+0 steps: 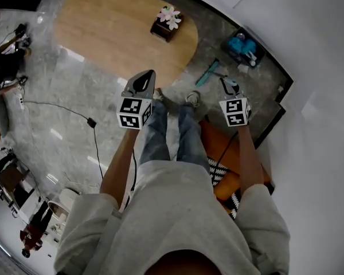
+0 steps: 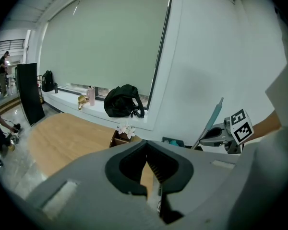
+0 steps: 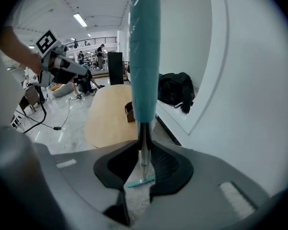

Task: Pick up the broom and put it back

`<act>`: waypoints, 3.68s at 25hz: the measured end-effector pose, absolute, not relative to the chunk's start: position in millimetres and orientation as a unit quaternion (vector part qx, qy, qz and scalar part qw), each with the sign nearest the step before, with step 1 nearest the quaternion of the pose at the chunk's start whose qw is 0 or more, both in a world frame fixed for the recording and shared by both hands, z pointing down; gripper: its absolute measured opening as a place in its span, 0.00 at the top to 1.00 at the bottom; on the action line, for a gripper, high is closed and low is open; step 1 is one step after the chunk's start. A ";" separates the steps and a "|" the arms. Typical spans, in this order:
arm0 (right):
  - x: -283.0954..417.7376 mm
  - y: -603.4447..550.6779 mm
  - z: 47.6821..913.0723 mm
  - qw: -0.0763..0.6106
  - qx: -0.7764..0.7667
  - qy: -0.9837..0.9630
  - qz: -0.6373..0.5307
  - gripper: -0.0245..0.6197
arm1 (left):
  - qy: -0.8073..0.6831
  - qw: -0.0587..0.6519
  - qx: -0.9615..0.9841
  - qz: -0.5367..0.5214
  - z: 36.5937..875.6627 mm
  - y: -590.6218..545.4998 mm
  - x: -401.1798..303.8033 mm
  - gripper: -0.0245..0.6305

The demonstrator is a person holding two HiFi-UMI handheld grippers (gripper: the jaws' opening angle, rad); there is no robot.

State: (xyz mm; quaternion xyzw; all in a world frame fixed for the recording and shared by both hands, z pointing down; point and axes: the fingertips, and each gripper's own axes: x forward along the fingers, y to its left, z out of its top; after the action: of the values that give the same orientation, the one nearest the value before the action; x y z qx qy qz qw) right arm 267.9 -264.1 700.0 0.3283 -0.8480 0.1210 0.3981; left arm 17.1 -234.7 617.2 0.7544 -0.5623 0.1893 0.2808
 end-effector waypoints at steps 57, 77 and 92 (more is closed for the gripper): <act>106.0 -307.7 876.8 0.485 0.194 -0.840 0.145 0.82 | -0.572 0.349 0.713 0.206 713.1 -180.0 -58.4 0.96; 161.9 -313.5 816.5 0.378 0.349 -0.835 0.198 0.85 | -0.558 0.324 0.736 0.207 695.4 -213.1 -34.8 0.96; 270.4 -271.7 699.8 0.297 0.518 -0.776 0.206 0.96 | -0.529 0.258 0.782 0.204 630.2 -259.5 16.9 0.96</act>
State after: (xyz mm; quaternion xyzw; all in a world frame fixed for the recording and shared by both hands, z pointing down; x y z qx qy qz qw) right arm 270.4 -271.7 699.8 0.5177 -0.7757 0.2058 0.2965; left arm 16.9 -259.5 630.2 0.7824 -0.5288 0.2037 0.2583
